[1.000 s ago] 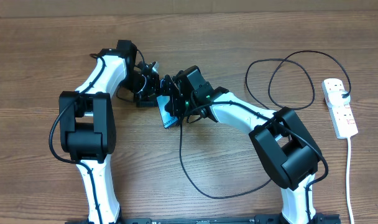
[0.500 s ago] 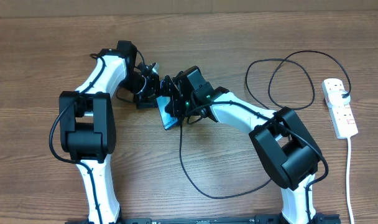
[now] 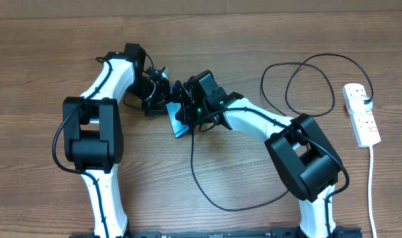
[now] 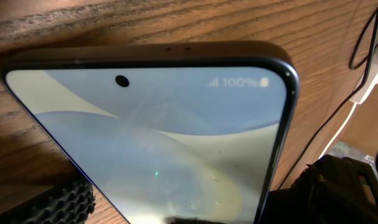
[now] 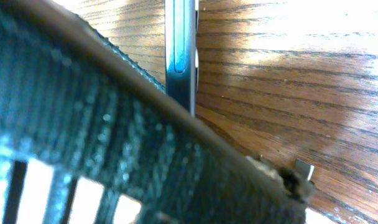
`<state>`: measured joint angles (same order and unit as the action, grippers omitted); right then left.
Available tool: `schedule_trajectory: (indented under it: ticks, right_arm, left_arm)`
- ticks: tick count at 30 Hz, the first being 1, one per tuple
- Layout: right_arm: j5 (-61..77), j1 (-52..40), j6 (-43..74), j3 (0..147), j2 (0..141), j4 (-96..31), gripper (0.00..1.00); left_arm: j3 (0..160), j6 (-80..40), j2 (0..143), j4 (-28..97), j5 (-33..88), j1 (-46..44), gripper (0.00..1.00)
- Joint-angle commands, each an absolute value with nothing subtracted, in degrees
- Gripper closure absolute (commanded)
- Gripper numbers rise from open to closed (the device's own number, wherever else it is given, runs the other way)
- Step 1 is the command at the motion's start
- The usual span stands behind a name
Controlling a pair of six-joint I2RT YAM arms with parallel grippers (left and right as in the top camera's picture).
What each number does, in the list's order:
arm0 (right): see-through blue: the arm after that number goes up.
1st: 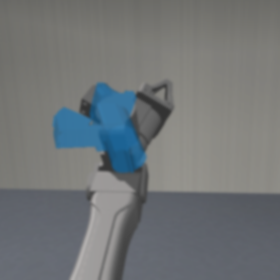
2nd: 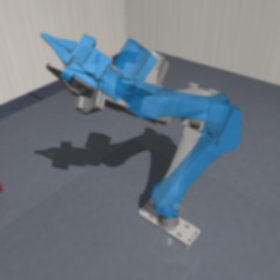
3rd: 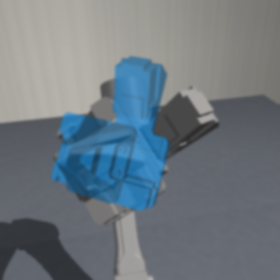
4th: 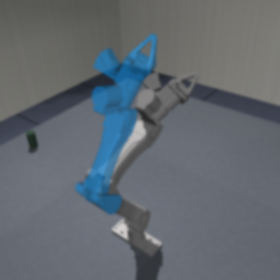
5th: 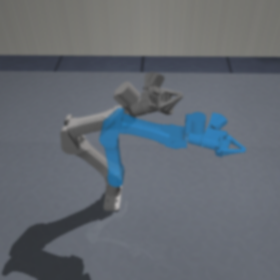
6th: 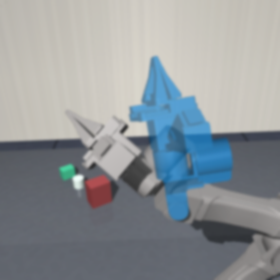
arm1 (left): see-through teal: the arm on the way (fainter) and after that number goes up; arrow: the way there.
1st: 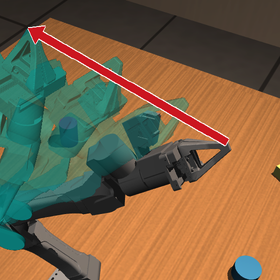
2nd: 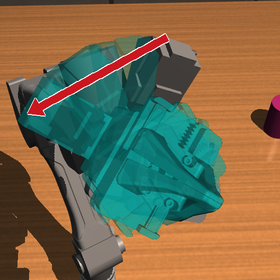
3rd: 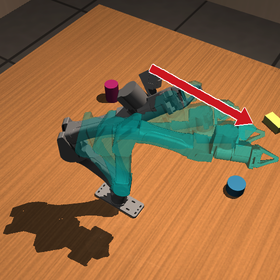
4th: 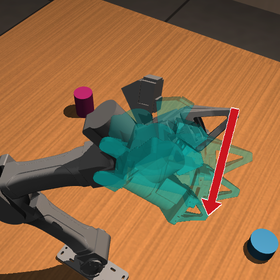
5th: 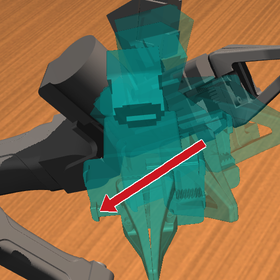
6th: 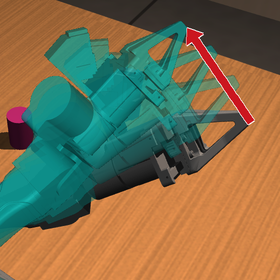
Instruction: Plug charger to phone and switch on socket
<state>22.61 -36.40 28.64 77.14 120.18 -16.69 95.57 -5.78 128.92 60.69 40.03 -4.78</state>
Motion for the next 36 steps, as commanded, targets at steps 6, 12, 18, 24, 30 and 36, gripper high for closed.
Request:
schedule_trajectory:
  ticks: [6, 12, 18, 24, 30, 36]
  right_arm:
    - [22.55, -36.62, 27.0, 76.77, 120.62, -16.97, 0.96]
    - [22.52, -36.62, 27.0, 76.77, 120.62, -17.02, 0.96]
    - [22.55, -36.62, 27.0, 76.77, 120.62, -17.1, 0.96]
    - [22.61, -36.6, 27.03, 76.77, 120.62, -17.21, 0.96]
    - [31.55, -33.95, 27.0, 77.97, 119.33, -16.64, 0.96]
    - [52.64, -27.42, 27.09, 78.41, 117.1, -12.19, 0.96]
  left_arm:
    - [95.42, -5.1, 129.64, 60.88, 39.88, -4.89, 0.0]
    - [95.42, -5.1, 129.64, 60.9, 39.88, -4.89, 0.0]
    - [95.42, -5.15, 129.64, 61.14, 39.9, -4.89, 0.0]
    - [95.44, -4.62, 129.62, 61.14, 42.7, -4.67, 0.0]
    - [95.44, 2.98, 129.62, 61.34, 57.78, -2.55, 0.03]
    - [95.44, 8.34, 129.62, 61.32, 73.1, 0.4, 0.09]
